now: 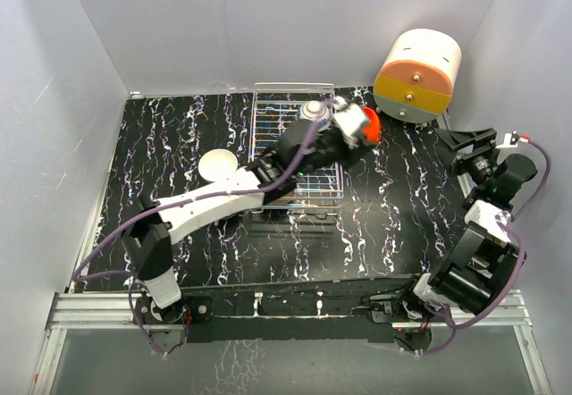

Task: Load the bowls into the dish rack

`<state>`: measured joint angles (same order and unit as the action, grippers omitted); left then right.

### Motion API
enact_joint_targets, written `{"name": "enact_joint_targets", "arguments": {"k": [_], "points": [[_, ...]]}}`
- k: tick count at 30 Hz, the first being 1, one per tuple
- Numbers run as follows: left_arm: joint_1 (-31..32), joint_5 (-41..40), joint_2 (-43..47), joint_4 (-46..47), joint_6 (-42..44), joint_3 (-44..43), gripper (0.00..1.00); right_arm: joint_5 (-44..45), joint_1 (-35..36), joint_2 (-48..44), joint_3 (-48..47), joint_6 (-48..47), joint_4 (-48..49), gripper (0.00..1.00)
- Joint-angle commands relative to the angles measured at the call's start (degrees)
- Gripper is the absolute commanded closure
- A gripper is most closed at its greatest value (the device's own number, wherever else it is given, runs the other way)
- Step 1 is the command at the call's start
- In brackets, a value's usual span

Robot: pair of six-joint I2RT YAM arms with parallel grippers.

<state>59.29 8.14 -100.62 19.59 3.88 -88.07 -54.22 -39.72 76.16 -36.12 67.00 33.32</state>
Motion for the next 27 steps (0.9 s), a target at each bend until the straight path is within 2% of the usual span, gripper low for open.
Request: {"name": "enact_joint_targets", "arguments": {"k": [1,4,8,15,20,27], "points": [[-9.05,3.16,5.97,8.83,-12.54,8.76,1.0,3.23,3.12,-5.46,-8.82,-4.45,-4.89,0.18],[-13.43,5.19,8.15,12.14,-17.54,12.67,1.0,4.34,6.6,-7.48,-12.53,-6.83,-9.71,0.17],[-17.96,7.68,8.88,15.71,-23.27,15.72,1.0,4.39,10.23,-9.78,-14.24,-6.7,-10.84,0.17],[-23.92,12.46,4.94,25.13,-35.29,18.89,1.0,2.01,14.61,-12.9,-16.44,-6.67,-11.39,0.17],[-25.28,14.81,-0.39,26.89,-42.2,15.94,1.0,0.47,14.68,-13.99,-17.29,-8.41,-14.44,0.17],[-27.82,21.37,-9.9,31.12,-57.52,11.38,1.0,-0.08,14.68,-13.2,-15.82,-9.33,-14.82,0.17]]}}
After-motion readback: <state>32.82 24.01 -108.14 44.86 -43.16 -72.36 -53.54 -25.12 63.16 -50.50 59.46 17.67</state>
